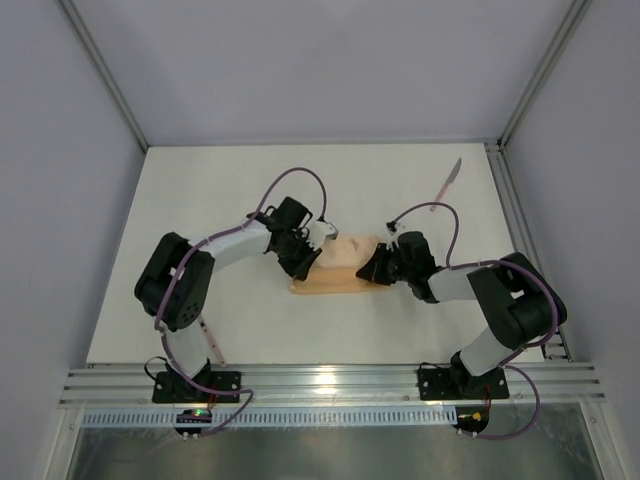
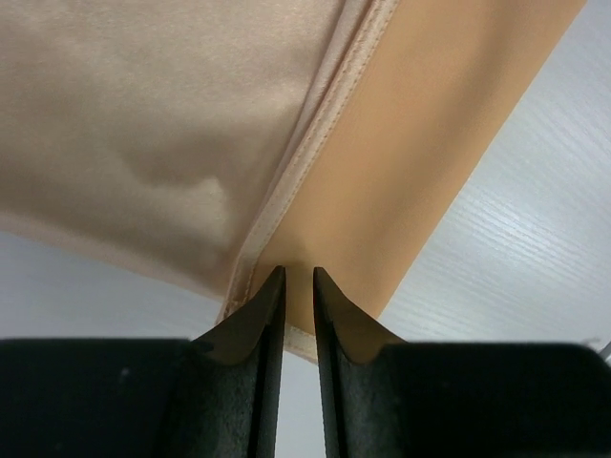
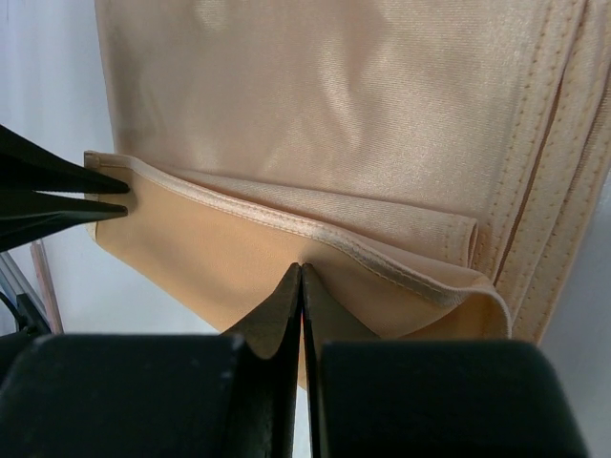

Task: Fold the napkin into a case and place the utensils inside
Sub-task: Smooth out the 2/3-rectangle-folded napkin at the center of the board, then pick up the 2/3-rectangle-folded napkin from the center of the board.

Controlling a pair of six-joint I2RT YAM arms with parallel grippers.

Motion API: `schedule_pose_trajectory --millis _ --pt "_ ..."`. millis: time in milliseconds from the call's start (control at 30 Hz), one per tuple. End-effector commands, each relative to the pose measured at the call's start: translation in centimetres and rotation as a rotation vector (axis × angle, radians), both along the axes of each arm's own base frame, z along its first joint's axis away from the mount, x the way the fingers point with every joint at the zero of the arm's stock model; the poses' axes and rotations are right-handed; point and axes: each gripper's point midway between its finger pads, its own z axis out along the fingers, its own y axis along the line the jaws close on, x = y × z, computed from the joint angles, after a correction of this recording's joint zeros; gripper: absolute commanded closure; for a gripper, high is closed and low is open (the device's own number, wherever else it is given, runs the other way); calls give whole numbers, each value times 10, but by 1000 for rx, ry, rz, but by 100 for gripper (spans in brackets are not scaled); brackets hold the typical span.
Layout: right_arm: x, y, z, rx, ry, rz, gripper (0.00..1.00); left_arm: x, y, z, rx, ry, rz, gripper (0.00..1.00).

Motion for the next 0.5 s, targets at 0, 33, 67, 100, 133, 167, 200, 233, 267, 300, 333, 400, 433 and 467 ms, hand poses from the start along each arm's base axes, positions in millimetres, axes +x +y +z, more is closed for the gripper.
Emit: schedule_pose_trajectory --millis 0,33,67,100,133,167,200,233,267,300,333,400,433,467 --pt "0 -13 -13 -41 20 -55 96 16 11 25 -8 -88 25 81" --pt "-1 -12 -14 -40 22 -52 96 14 15 22 0 -78 23 81" --pt "-1 -12 -14 -41 21 -49 96 9 21 16 12 -55 27 81" --pt "-1 -11 -15 -40 24 -44 96 9 25 13 17 -45 37 81" --pt "-1 -11 -15 -39 24 -40 96 6 26 11 13 -30 34 81" --pt "-2 -11 -17 -41 29 -38 96 5 27 12 4 -15 36 81" --pt "-2 -10 -17 -38 30 -33 96 6 26 16 -22 -6 44 81" --pt "-2 -9 -17 -36 31 -31 96 6 20 27 -76 1 43 80" --pt "-2 -9 -20 -39 35 -28 96 12 16 39 -109 -18 48 76" --pt "-2 -9 -20 -38 36 -25 96 21 17 48 -132 -39 68 72" --pt "-3 -9 -20 -39 39 -25 96 28 17 59 -155 -58 102 66" --pt "-2 -9 -20 -41 35 -23 96 55 18 74 -177 -140 158 60" --pt "-2 -9 -21 -44 37 -23 96 69 24 74 -162 -169 201 56" --pt "-2 -9 -21 -45 37 -22 96 82 30 73 -133 -197 258 55"
